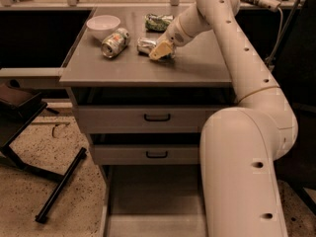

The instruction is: Pick redbull can from bottom drawer and place on counter

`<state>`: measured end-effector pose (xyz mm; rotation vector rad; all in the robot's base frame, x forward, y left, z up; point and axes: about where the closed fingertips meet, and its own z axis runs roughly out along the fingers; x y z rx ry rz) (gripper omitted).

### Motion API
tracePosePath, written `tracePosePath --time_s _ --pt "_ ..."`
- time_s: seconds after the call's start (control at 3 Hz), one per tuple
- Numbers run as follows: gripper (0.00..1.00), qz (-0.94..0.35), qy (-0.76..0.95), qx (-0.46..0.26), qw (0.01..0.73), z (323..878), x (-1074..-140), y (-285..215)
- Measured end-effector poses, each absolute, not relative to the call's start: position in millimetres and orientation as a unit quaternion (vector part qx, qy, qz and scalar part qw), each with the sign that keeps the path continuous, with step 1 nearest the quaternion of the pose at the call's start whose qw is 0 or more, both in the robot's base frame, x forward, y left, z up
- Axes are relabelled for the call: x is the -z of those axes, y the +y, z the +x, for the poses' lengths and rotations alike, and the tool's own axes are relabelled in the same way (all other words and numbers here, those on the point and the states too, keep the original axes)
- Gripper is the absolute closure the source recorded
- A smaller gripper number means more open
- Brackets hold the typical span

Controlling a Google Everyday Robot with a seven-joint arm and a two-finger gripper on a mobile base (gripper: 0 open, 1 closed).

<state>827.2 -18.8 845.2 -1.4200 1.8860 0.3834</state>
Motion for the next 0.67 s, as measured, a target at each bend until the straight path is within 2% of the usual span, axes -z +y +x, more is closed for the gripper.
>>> tracePosePath --time_s 0.33,0.67 --pt "0.00 -0.552 0.734 -0.149 0.366 827.2 -845.2 -18.8" --pt "0.00 -0.552 0.734 -0.149 0.366 827.2 -845.1 -18.8"
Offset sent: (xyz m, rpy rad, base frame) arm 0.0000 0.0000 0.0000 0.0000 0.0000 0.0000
